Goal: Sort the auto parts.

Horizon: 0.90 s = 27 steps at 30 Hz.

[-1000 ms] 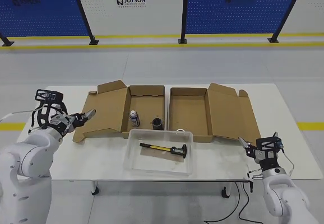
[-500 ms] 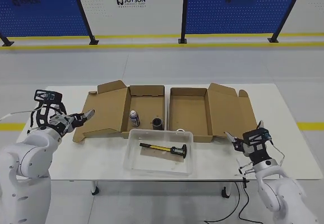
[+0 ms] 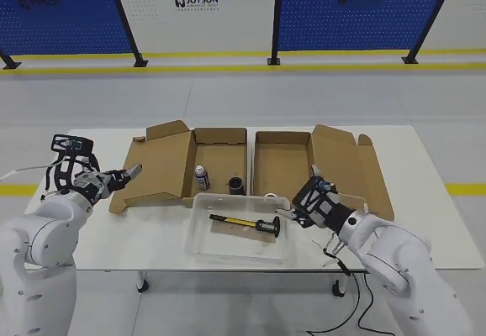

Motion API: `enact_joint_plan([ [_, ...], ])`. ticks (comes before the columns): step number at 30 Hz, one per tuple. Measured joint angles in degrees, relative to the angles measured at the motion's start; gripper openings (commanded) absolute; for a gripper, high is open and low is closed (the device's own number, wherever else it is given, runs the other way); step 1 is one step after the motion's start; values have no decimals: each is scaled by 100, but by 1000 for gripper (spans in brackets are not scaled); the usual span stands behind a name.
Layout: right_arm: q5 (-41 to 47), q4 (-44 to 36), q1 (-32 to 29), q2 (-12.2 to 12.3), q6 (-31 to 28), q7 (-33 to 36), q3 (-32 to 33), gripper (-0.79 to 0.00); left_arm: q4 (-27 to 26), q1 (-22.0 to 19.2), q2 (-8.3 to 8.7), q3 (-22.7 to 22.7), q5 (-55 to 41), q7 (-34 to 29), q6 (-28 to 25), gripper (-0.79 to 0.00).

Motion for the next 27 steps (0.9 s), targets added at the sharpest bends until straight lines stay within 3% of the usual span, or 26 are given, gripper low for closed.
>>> enact_joint_plan([
  [8, 467, 817, 1013, -153, 50, 1438, -1094, 0, 0, 0, 0, 0, 0, 0, 0, 0],
  [17, 272, 1716, 1504, -345, 571, 1580, -1966, 0, 0, 0, 0, 0, 0, 0, 0, 0],
  [27, 165, 2222, 1869, -519, 960, 1637, -2450, 0, 0, 0, 0, 0, 0, 0, 0, 0],
])
